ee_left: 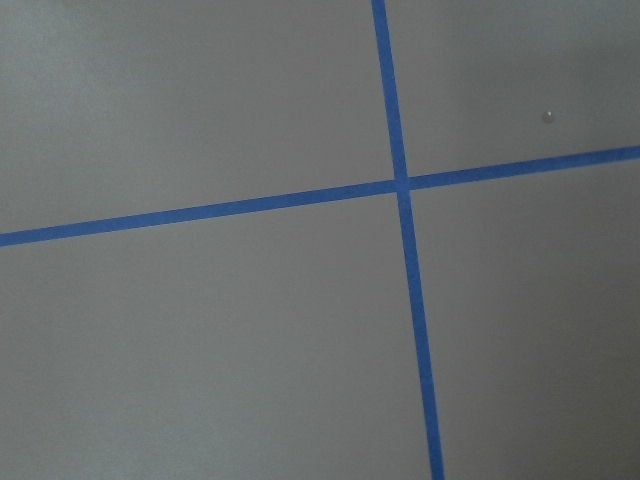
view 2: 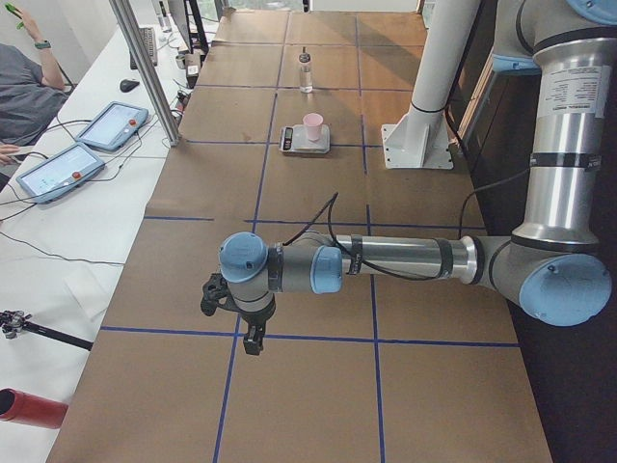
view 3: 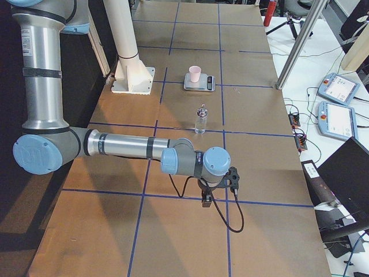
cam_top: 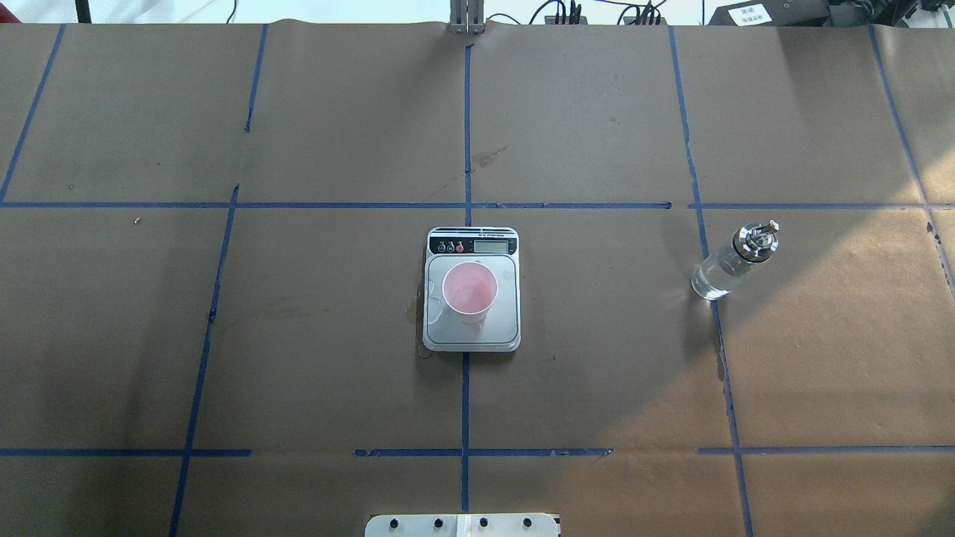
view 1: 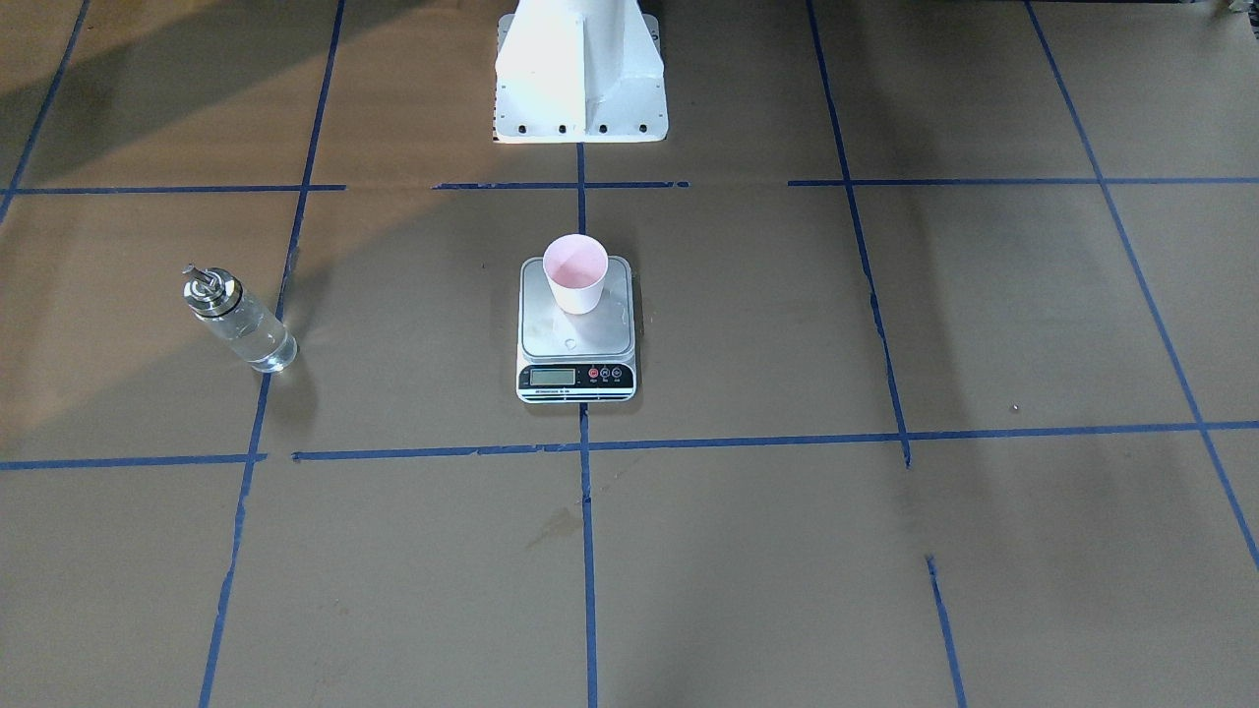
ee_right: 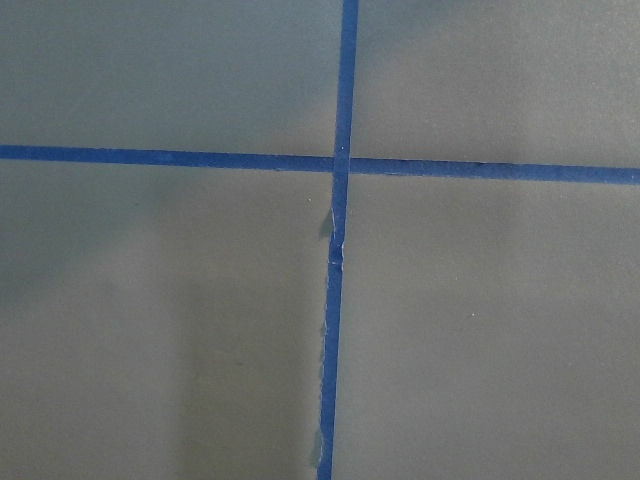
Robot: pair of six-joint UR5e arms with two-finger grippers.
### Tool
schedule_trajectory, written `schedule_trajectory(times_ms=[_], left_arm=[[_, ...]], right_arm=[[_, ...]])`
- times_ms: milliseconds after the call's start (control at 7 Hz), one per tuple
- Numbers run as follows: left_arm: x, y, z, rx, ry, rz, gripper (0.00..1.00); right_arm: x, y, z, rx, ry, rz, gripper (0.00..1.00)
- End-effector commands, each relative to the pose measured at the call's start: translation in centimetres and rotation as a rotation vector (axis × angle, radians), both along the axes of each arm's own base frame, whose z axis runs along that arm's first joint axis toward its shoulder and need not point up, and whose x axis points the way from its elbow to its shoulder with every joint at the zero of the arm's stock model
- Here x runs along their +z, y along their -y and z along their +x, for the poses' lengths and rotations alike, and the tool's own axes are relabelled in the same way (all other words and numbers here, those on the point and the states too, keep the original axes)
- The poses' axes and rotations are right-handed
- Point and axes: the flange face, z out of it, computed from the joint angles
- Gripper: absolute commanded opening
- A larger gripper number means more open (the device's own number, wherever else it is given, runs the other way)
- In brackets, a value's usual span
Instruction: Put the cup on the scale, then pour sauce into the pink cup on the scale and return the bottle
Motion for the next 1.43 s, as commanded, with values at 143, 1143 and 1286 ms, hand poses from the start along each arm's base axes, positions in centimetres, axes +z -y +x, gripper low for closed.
schedule_trajectory(times_ms=[143, 1143, 1286], left_arm=[[0.13, -0.12, 0.01, -0.011, -0.007, -0.003, 1.0], [-0.02, -0.06, 0.01, -0.03, -0.008, -0.012, 1.0], [-0.02, -0.06, 0.01, -0.03, -0.008, -0.012, 1.0]], right_arm=[[-0.22, 0.34, 0.37, 0.053, -0.011, -0.036, 1.0], [-0.42, 0.45, 0.99, 0.066, -0.025, -0.032, 1.0], [-0.35, 0.37, 1.06, 0.067, -0.025, -0.034, 1.0]])
